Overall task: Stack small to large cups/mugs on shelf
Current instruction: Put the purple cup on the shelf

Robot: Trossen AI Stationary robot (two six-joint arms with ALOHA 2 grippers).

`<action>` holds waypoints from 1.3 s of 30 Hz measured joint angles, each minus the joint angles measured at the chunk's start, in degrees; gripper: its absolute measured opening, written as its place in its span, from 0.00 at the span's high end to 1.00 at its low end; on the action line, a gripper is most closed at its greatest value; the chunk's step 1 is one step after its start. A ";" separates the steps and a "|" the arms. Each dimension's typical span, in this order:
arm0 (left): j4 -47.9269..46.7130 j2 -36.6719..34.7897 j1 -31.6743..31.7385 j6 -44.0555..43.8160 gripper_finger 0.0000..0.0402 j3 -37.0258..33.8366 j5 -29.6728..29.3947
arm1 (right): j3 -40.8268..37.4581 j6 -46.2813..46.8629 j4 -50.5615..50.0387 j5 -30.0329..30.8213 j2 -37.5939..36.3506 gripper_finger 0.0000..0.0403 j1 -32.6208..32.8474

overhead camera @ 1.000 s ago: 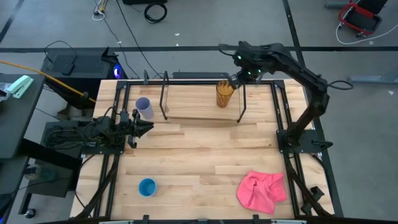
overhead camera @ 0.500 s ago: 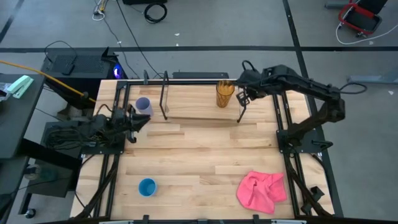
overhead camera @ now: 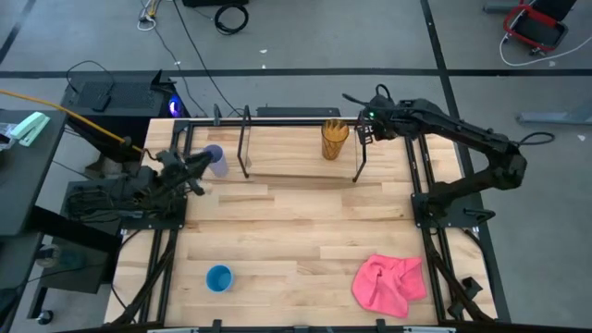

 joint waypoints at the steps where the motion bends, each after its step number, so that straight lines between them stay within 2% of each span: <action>1: -1.84 0.00 0.00 -0.25 0.82 1.18 -2.07 | -0.02 -0.13 0.00 0.00 0.48 0.86 -0.45; 8: -21.19 2.98 0.00 -6.63 0.82 11.76 -11.39 | -0.05 -2.54 2.86 -3.98 3.58 0.87 -0.93; 16: -39.55 16.03 0.06 -16.80 0.82 25.00 -11.73 | -0.05 -4.29 4.22 -6.67 6.28 0.87 -0.93; 23: -56.78 27.37 0.68 -23.20 0.82 39.80 -3.85 | -0.05 -5.79 4.18 -7.11 6.35 0.87 -0.94; 28: -63.08 32.86 4.92 -23.76 0.85 45.20 2.35 | -0.05 -7.12 4.20 -7.30 6.35 0.87 -0.95; 34: -62.48 39.06 15.28 -17.62 0.89 47.11 10.48 | -0.05 -8.77 4.84 -8.07 6.35 0.87 -0.97; 39: -62.14 45.36 29.35 -9.67 0.93 47.11 17.73 | -0.05 -10.21 4.94 -8.92 6.32 0.87 -0.97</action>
